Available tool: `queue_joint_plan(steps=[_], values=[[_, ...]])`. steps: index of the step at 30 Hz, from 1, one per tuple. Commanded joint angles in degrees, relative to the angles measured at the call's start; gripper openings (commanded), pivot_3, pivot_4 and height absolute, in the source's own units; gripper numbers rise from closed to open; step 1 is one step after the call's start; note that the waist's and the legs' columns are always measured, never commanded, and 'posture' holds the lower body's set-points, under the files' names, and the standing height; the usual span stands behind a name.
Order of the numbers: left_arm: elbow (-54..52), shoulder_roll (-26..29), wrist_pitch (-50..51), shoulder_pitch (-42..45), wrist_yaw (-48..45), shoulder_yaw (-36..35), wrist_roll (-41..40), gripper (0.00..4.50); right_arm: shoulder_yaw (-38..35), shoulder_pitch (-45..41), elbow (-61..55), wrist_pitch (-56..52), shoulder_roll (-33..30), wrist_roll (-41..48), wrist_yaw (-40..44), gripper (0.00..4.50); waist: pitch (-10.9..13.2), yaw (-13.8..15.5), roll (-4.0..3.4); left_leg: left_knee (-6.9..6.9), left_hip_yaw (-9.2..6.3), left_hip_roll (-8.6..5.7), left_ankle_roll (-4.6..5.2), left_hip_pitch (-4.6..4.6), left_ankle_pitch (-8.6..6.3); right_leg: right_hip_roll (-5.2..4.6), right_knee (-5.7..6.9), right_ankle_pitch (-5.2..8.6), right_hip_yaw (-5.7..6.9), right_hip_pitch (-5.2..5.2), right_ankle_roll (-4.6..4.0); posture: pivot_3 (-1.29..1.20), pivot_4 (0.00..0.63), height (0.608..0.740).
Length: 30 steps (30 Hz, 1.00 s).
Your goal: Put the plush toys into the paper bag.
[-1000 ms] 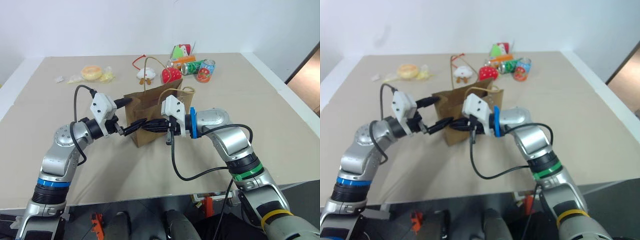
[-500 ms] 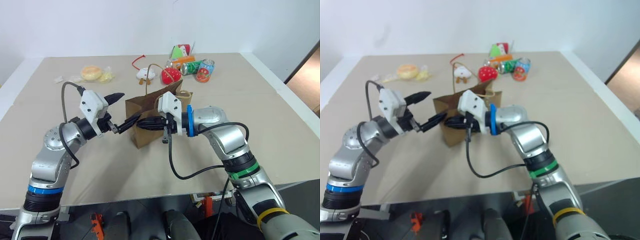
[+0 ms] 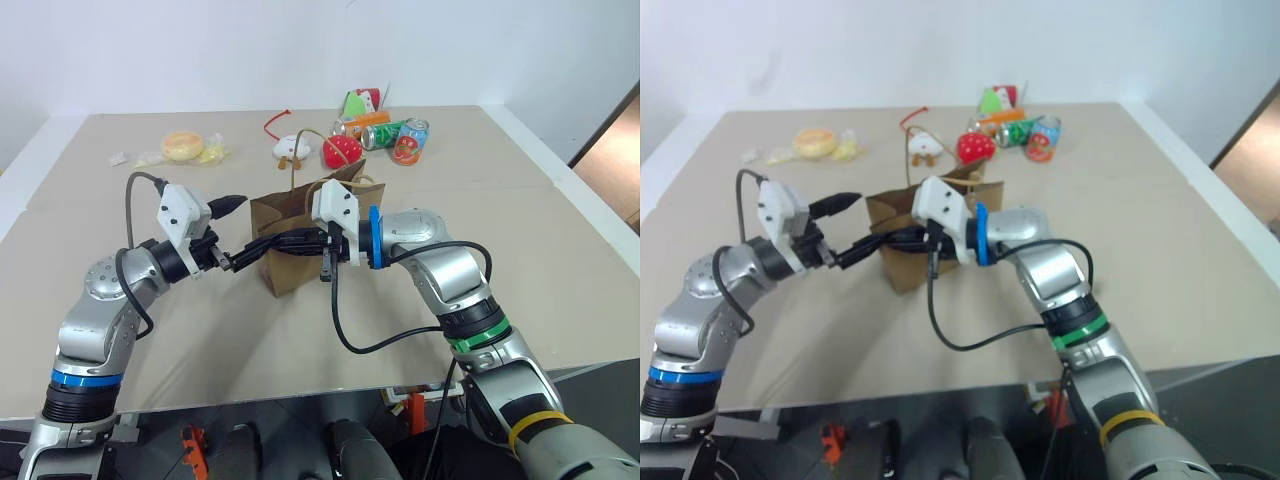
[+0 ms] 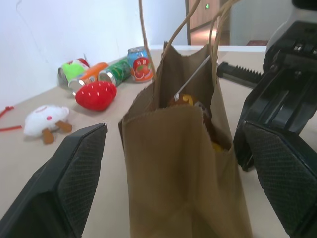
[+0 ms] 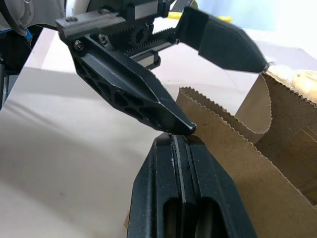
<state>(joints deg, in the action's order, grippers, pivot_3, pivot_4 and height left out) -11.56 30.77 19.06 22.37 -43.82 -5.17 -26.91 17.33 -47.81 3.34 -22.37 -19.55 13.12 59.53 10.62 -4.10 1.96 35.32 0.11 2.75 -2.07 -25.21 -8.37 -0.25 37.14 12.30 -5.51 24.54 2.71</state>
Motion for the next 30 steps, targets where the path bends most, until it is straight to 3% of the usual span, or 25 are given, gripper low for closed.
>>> queue_joint_plan(steps=[1, 17, 20, 23, 25, 26, 27, 29, 30], values=[[0.85, 0.56, -1.09, 1.82, -0.33, -1.50, -0.07, 4.50, -0.73, -1.27, -1.15, 0.87, 0.25, -0.02, -0.10, 0.10, 0.00, 0.00, 0.00, 0.00, 0.00, 0.00, 0.00, 0.00, 0.00, 0.00, 0.00, 0.00, 0.00, 0.00, 0.00, 0.00, 0.150, 0.740], [5.78, -0.71, 0.42, 6.65, -5.41, 1.51, -1.46, 4.50, -0.57, -0.64, -1.75, 1.07, -0.46, -0.94, -0.01, 0.10, 0.00, 0.00, 0.00, -0.02, 0.00, 0.00, 0.00, -0.02, 0.00, 0.01, 0.00, 0.00, 0.01, 0.03, 0.00, 0.00, 0.150, 0.740], [6.62, -0.43, 0.65, 6.70, -6.36, 2.10, -1.15, 3.81, -0.60, -0.51, -1.92, 1.04, -0.51, -1.05, 0.04, 0.00, 0.00, 0.00, 0.00, -0.02, 0.00, 0.00, 0.00, -0.02, 0.00, 0.00, 0.00, 0.00, 0.01, 0.03, 0.00, 0.00, 0.150, 0.740], [6.81, -0.39, 0.38, 6.20, -6.53, 2.15, -0.69, 2.49, -0.64, -0.47, -2.02, 1.00, -0.58, -1.11, 0.03, 0.00, 0.00, 0.00, 0.00, -0.02, 0.00, 0.00, 0.00, -0.02, 0.00, 0.00, 0.00, 0.00, 0.00, 0.03, 0.00, 0.00, 0.150, 0.740], [7.04, -0.36, 0.04, 6.10, -6.64, 2.09, -0.38, 2.02, -0.68, -0.49, -1.95, 1.04, -0.61, -1.17, 0.03, 0.00, 0.00, 0.00, 0.00, -0.02, 0.00, 0.00, 0.00, -0.02, 0.00, 0.00, 0.00, 0.00, 0.00, 0.03, 0.00, 0.00, 0.150, 0.740], [7.25, -0.40, -0.21, 6.24, -6.65, 2.00, -0.13, 1.41, -0.69, -0.52, -1.88, 1.08, -0.63, -1.20, 0.05, 0.00, 0.00, 0.00, 0.00, -0.02, 0.00, 0.00, 0.00, -0.02, 0.00, 0.00, 0.00, 0.00, 0.00, 0.03, 0.00, 0.00, 0.150, 0.740], [7.42, -0.42, -0.34, 6.41, -6.69, 1.95, 0.01, 1.26, -0.69, -0.54, -1.84, 1.12, -0.66, -1.22, 0.06, 0.00, 0.00, 0.00, 0.00, -0.02, 0.00, 0.00, 0.00, -0.02, 0.00, 0.00, 0.00, 0.00, 0.00, 0.03, 0.00, 0.00, 0.150, 0.740], [7.71, -0.30, -1.14, 6.66, -6.87, 2.15, 0.79, 0.28, -0.65, -0.49, -1.88, 1.17, -0.72, -1.26, 0.11, 0.00, 0.00, 0.00, 0.00, -0.02, 0.00, 0.00, 0.00, -0.02, 0.00, 0.00, 0.00, 0.00, 0.00, 0.03, 0.00, 0.00, 0.150, 0.740], [7.77, -0.28, -1.46, 6.73, -6.98, 2.27, 1.06, 0.03, -0.64, -0.48, -1.91, 1.18, -0.73, -1.27, 0.12, 0.00, 0.00, 0.00, 0.00, -0.02, 0.00, 0.00, 0.00, -0.02, 0.00, 0.00, 0.00, 0.00, 0.00, 0.03, 0.00, 0.00, 0.150, 0.740]])
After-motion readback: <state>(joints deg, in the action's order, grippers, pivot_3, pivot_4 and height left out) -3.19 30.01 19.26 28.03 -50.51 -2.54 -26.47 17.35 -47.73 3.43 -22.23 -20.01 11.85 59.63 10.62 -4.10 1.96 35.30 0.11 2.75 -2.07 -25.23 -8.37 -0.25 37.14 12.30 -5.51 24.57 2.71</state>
